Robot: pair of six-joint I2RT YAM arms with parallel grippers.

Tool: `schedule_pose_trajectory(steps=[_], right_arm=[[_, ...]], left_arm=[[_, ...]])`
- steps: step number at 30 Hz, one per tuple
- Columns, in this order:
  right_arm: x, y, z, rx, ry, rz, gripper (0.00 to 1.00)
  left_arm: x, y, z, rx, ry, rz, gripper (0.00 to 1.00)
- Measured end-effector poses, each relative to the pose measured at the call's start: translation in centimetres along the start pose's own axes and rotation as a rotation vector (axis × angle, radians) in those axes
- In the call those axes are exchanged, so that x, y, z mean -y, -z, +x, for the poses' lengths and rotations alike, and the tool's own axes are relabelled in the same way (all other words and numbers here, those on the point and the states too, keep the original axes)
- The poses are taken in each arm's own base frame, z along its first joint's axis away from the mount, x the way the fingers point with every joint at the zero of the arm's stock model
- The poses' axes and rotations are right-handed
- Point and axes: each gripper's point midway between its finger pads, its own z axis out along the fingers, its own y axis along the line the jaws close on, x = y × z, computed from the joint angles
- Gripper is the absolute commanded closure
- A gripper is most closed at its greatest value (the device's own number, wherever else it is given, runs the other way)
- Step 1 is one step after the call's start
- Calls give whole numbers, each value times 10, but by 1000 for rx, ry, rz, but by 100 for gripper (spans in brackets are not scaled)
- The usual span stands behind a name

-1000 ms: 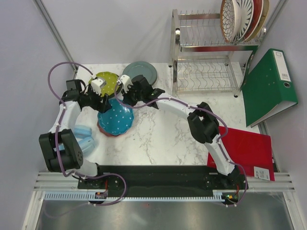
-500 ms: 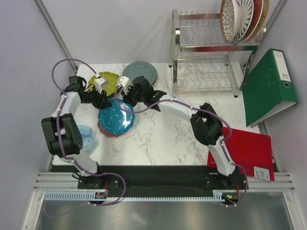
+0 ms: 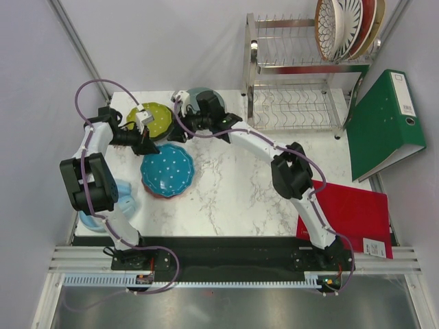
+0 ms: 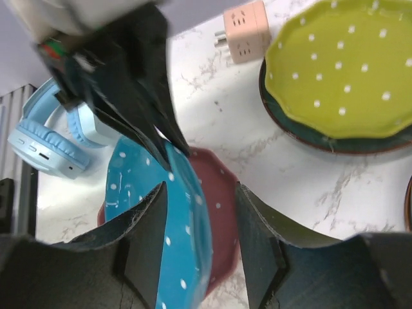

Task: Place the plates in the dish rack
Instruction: Pick up the plate at the center of the board.

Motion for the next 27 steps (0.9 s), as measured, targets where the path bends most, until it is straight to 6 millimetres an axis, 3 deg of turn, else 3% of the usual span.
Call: schedule_pose_trajectory(steps=[5, 9, 20, 27], right_arm=[[26, 7, 38, -59, -183, -70, 44], [26, 12, 61, -111, -261, -120, 44], [18, 19, 68, -123, -277, -175, 46], [3, 37, 55, -116, -278, -238, 48]], left_arm=[[1, 0, 0, 3, -15, 6, 98], [2, 0, 0, 4, -17, 10, 98], [8, 1, 4, -12, -6, 26, 98], [7, 1, 4, -12, -11, 26, 98]])
